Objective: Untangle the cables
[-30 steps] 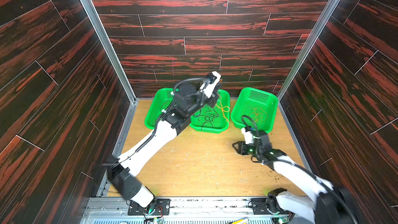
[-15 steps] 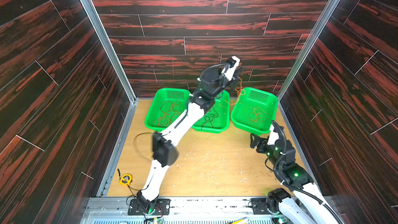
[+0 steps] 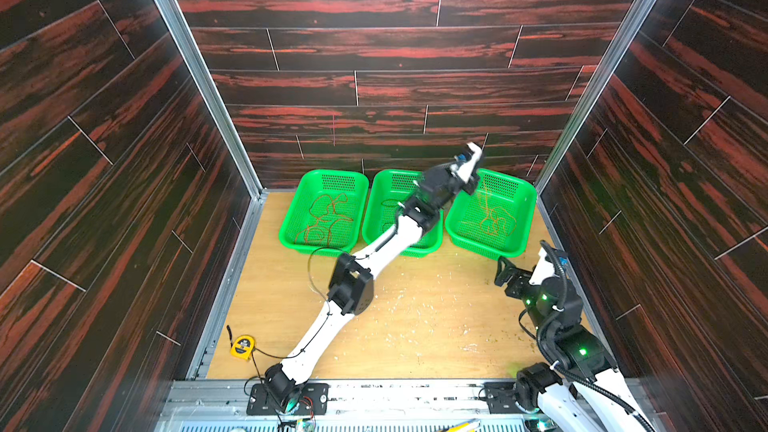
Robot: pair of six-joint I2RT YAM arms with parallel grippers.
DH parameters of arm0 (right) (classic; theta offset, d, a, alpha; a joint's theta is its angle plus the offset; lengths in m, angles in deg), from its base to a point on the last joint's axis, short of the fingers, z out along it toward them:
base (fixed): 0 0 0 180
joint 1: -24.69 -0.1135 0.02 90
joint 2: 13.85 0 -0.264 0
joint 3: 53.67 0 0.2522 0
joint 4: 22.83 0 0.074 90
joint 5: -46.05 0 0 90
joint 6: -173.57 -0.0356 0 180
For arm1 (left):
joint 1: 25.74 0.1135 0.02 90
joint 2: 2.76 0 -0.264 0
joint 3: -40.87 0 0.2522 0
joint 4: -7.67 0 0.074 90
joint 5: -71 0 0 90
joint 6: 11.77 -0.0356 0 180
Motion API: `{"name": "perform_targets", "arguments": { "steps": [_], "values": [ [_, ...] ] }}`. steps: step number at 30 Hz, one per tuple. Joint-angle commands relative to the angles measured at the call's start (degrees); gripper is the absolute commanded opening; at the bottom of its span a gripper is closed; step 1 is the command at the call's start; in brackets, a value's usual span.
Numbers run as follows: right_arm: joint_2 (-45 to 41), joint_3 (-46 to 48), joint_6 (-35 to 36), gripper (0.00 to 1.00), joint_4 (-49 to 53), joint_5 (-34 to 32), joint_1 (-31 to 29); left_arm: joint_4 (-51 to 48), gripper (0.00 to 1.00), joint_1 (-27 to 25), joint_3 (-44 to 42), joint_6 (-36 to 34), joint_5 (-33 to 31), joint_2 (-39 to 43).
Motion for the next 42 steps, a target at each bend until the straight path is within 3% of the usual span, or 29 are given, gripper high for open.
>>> {"name": "perform_targets", "arguments": {
  "steps": [1, 4, 5, 6, 10, 16, 18, 22, 24, 30, 33, 35, 37, 39, 42],
  "values": [
    [-1.15, -1.18, 0.21, 0.99, 1.58, -2.76, 0.19, 1.14, 0.01, -1.78, -2.7, -2.47, -2.54, -2.19],
    [-0.31, -3.65, 1.64, 0.99, 2.77, -3.43, 0.18, -2.06, 0.77, -2.97, -3.29, -1.58, -5.38, -2.67],
    [0.19, -4.71, 2.46, 0.99, 3.46, -3.73, 0.2, -2.99, 0.95, -3.2, -2.75, -1.29, -6.35, -2.73],
    [0.55, -5.59, 3.02, 0.99, 3.95, -4.28, 0.2, -3.03, 0.99, -3.38, -2.37, -0.93, -7.33, -2.68],
    [0.36, -7.3, 4.86, 0.99, 4.09, -5.2, 0.2, -8.51, 0.99, -3.3, 0.47, -0.38, -9.06, -0.48],
    [0.34, -5.77, 5.38, 0.99, 2.35, -6.61, 0.2, -17.53, 0.99, -3.37, -4.41, -2.06, -10.07, 9.85],
    [1.18, -4.3, 7.2, 0.99, 0.26, -5.47, 0.2, -17.19, 0.99, -3.38, -12.65, -2.89, -10.36, 16.69],
    [5.95, -1.11, 9.85, 0.99, -3.35, -6.17, 0.24, -4.08, 0.99, -3.01, -41.92, -3.65, -12.62, 36.78],
    [9.22, -0.44, 10.47, 0.99, -4.57, -7.61, 0.29, -7.36, 0.99, -3.03, -51.35, -5.17, -14.31, 45.91],
    [15.82, 5.7, 10.03, 0.99, -11.14, -6.15, 0.19, -13.1, 0.99, -3.1, -87.4, 1.22, -30.45, 78.72],
    [17.33, 12.65, 13.65, 0.99, -23.65, -5.07, 0.35, -19.55, 0.99, -2.48, -101.56, 6.65, -43.85, 91.3],
    [20.04, 13.75, 16.14, 0.99, -28.92, -3.54, 2.02, -20.94, 0.99, -1.07, -110.11, 5.81, -48.82, 98.61],
    [25.23, 14.6, 21.41, 0.99, -35.21, -0.39, 3.37, -19.11, 0.99, 4.28, -118.92, 9.15, -54.56, 104.83],
    [30.86, 16.65, 20.41, 0.99, -41.93, 0.64, 5.57, -16.76, 0.99, 12.11, -126.0, 13.01, -52.96, 110.99],
    [36.65, 18.07, 19.84, 0.99, -50.25, 4.37, 9.88, -7.12, 0.99, 21.5, -133.98, 12.01, -53.98, 114.51]
  ]
}}
